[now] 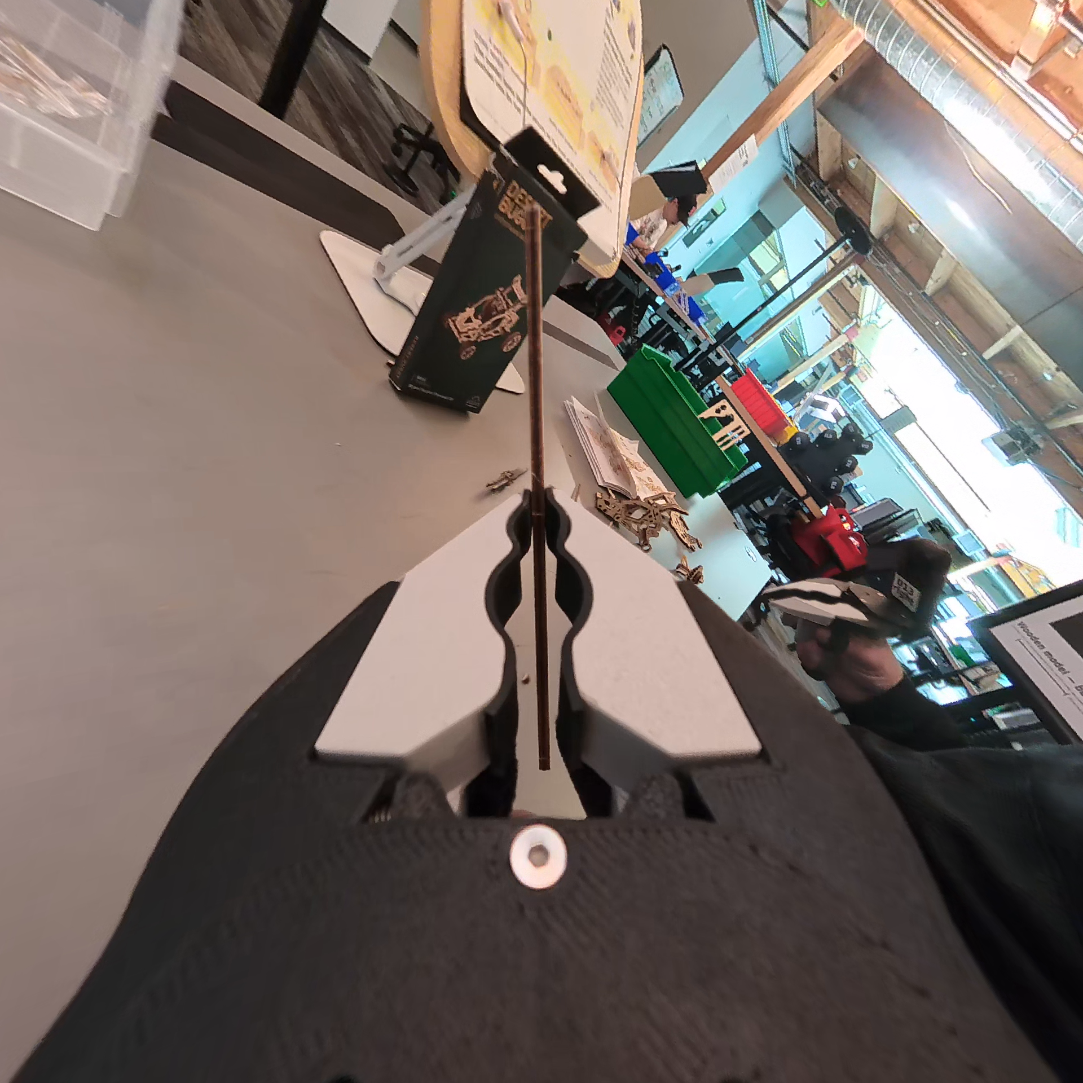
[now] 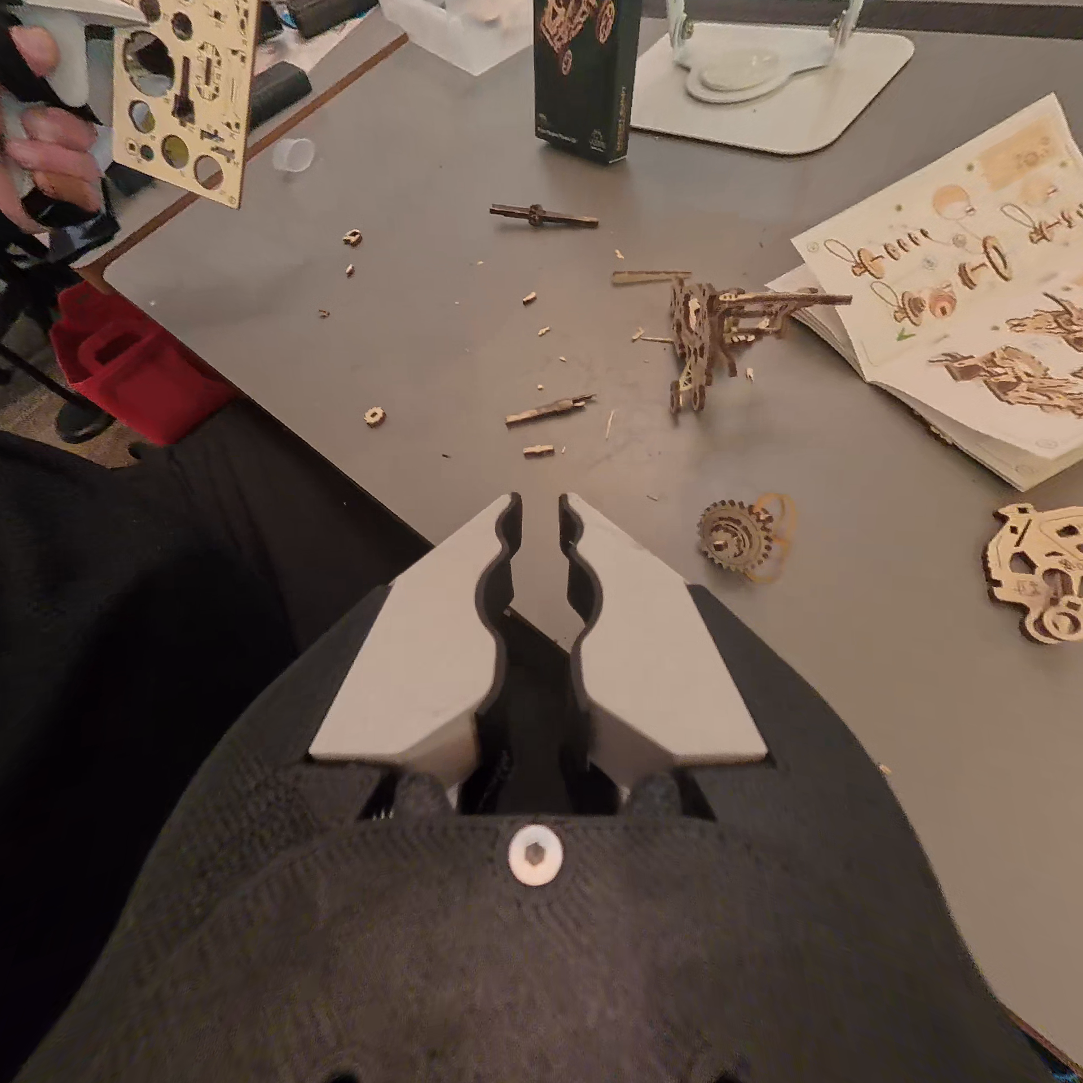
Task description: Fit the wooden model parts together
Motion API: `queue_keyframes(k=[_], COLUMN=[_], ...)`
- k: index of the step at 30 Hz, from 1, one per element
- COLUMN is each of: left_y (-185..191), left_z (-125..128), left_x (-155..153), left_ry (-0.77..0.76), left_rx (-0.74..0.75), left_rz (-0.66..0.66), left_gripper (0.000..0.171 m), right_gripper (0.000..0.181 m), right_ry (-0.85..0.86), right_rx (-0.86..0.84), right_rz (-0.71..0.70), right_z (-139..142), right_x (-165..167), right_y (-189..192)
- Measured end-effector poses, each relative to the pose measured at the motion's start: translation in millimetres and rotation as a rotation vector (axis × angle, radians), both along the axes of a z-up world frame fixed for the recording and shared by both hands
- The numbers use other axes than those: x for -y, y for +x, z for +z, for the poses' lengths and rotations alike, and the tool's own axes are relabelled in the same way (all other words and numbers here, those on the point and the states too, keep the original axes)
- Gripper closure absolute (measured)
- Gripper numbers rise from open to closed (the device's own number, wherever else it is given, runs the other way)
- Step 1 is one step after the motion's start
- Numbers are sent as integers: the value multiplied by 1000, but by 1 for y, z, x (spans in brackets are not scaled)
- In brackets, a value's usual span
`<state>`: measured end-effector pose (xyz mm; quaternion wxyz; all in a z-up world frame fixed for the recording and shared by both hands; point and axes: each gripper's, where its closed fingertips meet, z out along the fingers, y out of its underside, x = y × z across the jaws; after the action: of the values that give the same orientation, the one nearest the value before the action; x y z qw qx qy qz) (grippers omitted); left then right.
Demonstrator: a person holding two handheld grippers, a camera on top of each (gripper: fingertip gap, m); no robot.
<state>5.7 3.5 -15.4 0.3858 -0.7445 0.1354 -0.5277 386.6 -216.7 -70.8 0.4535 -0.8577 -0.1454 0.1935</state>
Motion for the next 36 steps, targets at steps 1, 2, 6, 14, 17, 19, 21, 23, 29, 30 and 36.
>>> queue_keyframes(k=[1, 2, 6, 14, 17, 19, 21, 23, 29, 30, 36], left_y=[5, 10, 35, 83, 99, 110, 117, 127, 164, 172, 220], left_z=[0, -1, -4, -14, -17, -18, -18, -19, -10, -6, 0], left_x=[2, 3, 11, 17, 20, 21, 26, 29, 51, 59, 118], left_ry=[0, -1, -13, -42, -53, -65, -75, -77, -14, 7, 190], left_rx=[3, 5, 14, 43, 50, 59, 65, 63, 52, 37, -207], left_rz=[-8, -17, -60, -143, -175, -196, -224, -250, -391, -433, -769], left_gripper=[171, 171, 171, 171, 171, 171, 171, 171, 171, 171, 171], right_gripper=[171, 170, 165, 157, 156, 155, 156, 155, 153, 152, 142], right_ry=[0, 1, -22, -28, -38, -42, -40, -44, -43, -38, 68], right_rx=[5, 11, 52, 99, 124, 135, 119, 110, 92, 86, -46], right_rz=[-1, -1, 8, -10, 12, 16, 17, 15, 31, 33, 50], right_z=[0, 0, -9, -19, -25, -27, -27, -27, -29, -28, 6], right_x=[0, -1, -2, -13, -15, -16, -16, -16, -16, -16, -24], right_y=[1, 1, -1, -3, -9, -10, -9, -8, -11, -12, -28])
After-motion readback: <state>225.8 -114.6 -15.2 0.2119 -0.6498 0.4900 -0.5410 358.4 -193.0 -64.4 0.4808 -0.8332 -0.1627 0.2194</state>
